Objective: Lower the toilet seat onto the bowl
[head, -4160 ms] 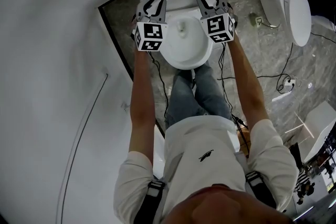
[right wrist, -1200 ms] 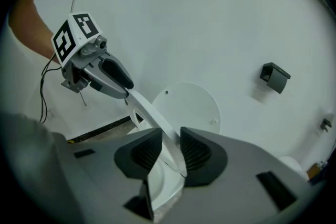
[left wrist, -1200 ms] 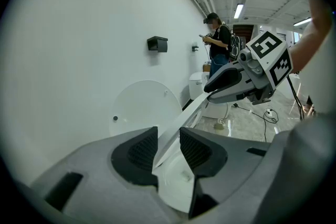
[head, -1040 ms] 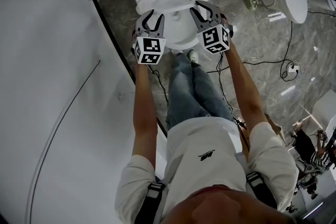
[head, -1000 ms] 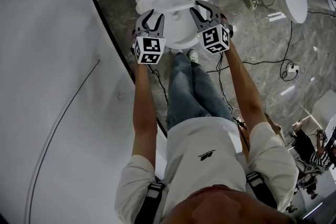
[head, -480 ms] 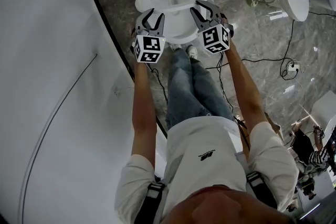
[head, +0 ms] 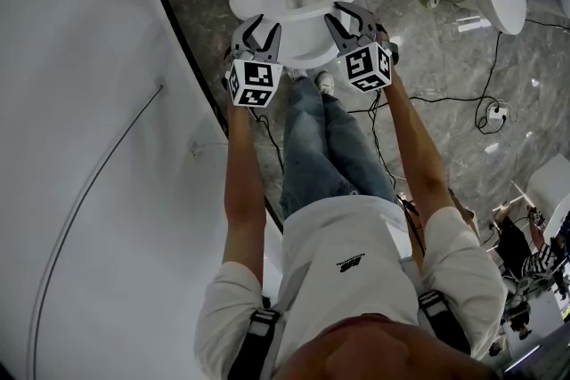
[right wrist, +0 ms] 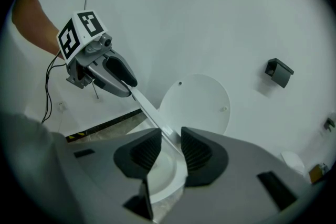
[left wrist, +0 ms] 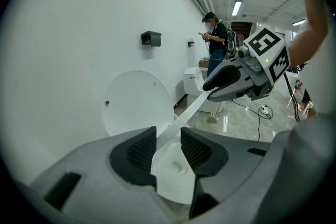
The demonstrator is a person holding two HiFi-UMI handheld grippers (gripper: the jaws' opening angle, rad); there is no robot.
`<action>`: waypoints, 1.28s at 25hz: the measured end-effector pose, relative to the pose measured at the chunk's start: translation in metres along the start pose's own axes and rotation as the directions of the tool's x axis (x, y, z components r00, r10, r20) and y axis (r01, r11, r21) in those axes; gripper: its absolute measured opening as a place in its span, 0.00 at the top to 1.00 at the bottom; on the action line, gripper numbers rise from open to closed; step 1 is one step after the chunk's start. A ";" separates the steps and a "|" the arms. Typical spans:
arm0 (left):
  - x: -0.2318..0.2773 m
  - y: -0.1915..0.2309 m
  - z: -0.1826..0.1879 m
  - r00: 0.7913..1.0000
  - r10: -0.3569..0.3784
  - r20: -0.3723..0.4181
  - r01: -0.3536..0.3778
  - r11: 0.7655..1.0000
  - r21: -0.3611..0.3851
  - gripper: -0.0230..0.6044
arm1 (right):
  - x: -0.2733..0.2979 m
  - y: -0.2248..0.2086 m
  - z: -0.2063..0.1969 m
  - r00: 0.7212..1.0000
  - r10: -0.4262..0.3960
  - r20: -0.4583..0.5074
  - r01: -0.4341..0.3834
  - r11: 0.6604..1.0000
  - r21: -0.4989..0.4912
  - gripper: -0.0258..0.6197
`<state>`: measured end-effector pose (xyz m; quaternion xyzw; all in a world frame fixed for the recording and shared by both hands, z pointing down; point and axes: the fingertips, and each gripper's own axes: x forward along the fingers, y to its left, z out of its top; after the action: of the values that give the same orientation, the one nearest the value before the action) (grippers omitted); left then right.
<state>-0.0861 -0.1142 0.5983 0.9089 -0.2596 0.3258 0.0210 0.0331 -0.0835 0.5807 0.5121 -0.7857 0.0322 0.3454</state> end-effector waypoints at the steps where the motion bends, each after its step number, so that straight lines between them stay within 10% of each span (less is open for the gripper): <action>1: 0.000 -0.001 -0.001 1.000 -0.001 -0.002 0.001 1.000 0.001 0.73 | -0.001 0.002 -0.001 1.000 0.003 -0.002 -0.003 1.000 -0.001 0.77; 32: -0.006 -0.059 -0.070 0.991 -0.056 -0.118 0.058 0.998 0.008 0.71 | -0.015 0.065 -0.061 0.987 0.136 -0.087 -0.135 0.991 0.008 0.76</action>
<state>-0.1018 -0.0457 0.6572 0.8953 -0.2298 0.3795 0.0403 0.0144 -0.0166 0.6385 0.4559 -0.8028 0.0787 0.3762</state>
